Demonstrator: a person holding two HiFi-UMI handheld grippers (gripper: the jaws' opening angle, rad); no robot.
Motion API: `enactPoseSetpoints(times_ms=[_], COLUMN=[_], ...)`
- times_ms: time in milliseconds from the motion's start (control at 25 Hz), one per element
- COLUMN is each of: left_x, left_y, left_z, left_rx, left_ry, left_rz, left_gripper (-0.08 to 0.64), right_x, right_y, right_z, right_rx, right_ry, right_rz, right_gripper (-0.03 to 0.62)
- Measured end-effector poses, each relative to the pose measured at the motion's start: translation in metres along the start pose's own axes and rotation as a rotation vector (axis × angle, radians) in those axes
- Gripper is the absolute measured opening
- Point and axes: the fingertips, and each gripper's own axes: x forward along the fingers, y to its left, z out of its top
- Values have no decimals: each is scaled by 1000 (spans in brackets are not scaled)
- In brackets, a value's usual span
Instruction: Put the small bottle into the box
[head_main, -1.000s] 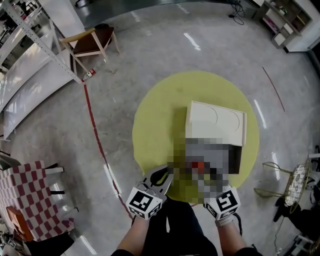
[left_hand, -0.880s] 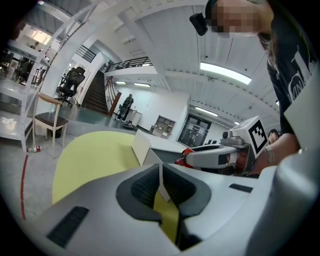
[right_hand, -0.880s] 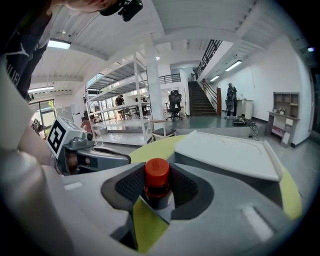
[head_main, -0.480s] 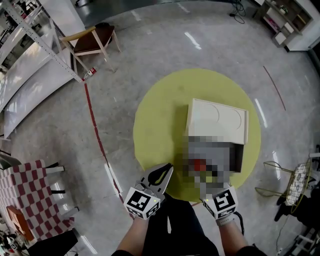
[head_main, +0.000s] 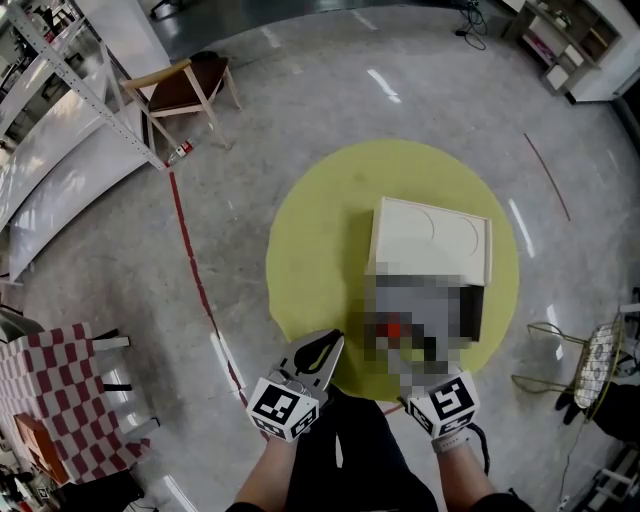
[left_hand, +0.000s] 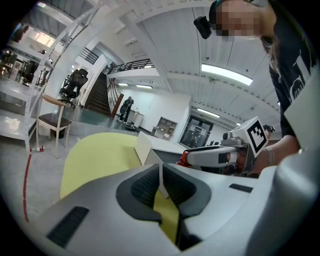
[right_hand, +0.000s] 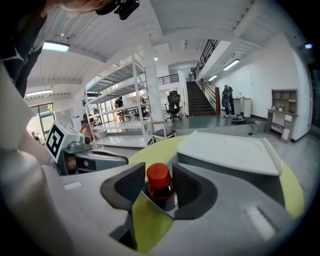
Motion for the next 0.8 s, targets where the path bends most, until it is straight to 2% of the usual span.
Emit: enactPoseSetpoints(times_ms=[120,280,520,800], left_x=[-3,-4,-4,-2], left_y=[-2,-7,-16,-24], left_z=[-1,1,13,31], left_rx=[3,13,38,62], left_ry=[3,1,-15,-34], left_rz=[-1,-7,-24,-39], left_gripper=[26,26,26,26], right_x=[-4,-11,-28,-46], right_y=[2,5,1,-4], right_z=[4,10,23,32], right_rx=[45,45,76,99], right_ry=[-38,-75,-145,-165], right_rz=[15,32,4,-26], right_gripper=[157,179,184,164])
